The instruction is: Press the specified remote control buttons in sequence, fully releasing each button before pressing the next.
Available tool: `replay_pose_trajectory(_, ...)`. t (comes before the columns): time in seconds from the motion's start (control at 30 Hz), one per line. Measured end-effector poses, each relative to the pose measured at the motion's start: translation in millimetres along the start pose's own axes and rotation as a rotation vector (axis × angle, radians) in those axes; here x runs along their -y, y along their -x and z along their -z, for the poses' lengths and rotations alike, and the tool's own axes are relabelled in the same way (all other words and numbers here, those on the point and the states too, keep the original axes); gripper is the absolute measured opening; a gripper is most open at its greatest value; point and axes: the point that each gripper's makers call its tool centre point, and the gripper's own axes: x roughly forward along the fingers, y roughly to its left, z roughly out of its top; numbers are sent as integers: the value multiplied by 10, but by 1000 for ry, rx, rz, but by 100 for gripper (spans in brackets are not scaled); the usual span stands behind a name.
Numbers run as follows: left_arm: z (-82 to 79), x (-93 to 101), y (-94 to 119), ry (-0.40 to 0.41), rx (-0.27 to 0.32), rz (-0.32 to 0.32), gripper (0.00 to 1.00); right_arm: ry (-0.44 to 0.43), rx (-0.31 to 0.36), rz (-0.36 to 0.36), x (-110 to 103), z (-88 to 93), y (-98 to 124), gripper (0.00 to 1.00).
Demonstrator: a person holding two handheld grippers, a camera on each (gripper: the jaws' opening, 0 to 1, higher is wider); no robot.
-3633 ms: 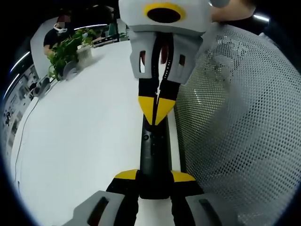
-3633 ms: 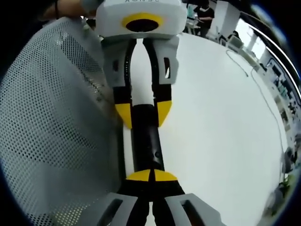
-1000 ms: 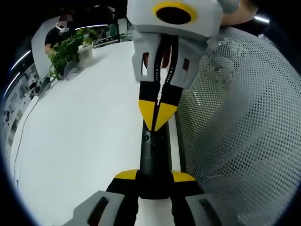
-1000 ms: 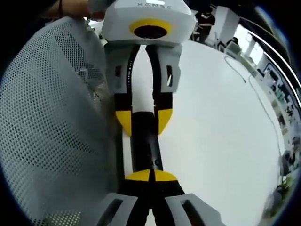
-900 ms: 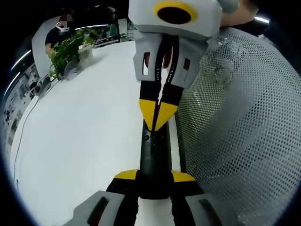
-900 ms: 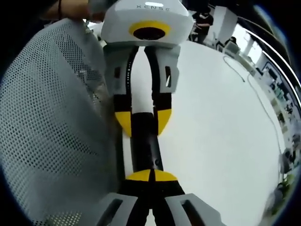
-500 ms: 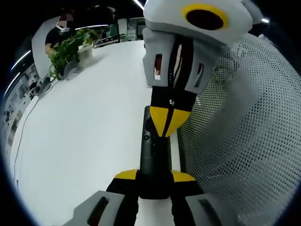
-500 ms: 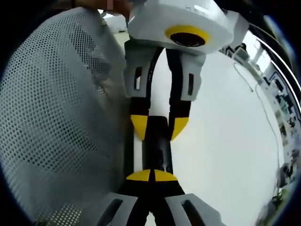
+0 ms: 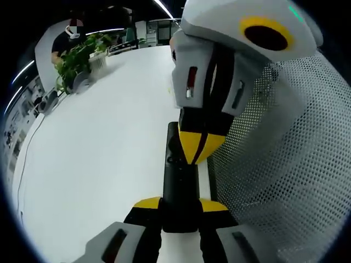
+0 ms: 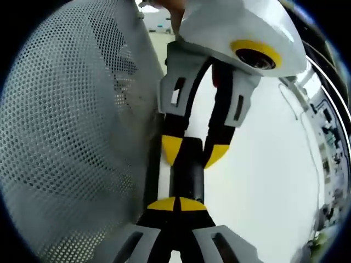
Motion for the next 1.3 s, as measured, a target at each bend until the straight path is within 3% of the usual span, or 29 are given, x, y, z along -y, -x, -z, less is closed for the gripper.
replay_pose_trajectory(0.07,-2,0,1,4,3,0,25,-80,29,-10,21,-15,15,0)
replay_pose_trajectory(0.2,-2,-2,1,16,12,1,25,-71,24,57,180,-8,84,0)
replay_pose_trajectory(0.37,-2,-2,0,15,13,2,25,-101,7,2,125,24,15,0)
replay_pose_trajectory(0.53,-1,-1,-2,17,16,3,25,-103,4,17,166,20,24,0)
replay_pose_trajectory(0.6,-2,-2,-2,17,17,4,25,-149,-7,-9,177,23,21,0)
replay_pose_trajectory(0.73,-4,-6,-2,23,21,5,25,-154,-14,-24,188,24,21,0)
replay_pose_trajectory(0.83,-3,-5,-1,21,24,4,25,-254,15,-73,172,18,39,0)
replay_pose_trajectory(0.9,-4,-5,0,23,28,4,25,-300,37,-52,245,14,54,0)
replay_pose_trajectory(1.3,-8,-5,3,33,38,8,25,-280,-29,-117,313,43,-16,0)
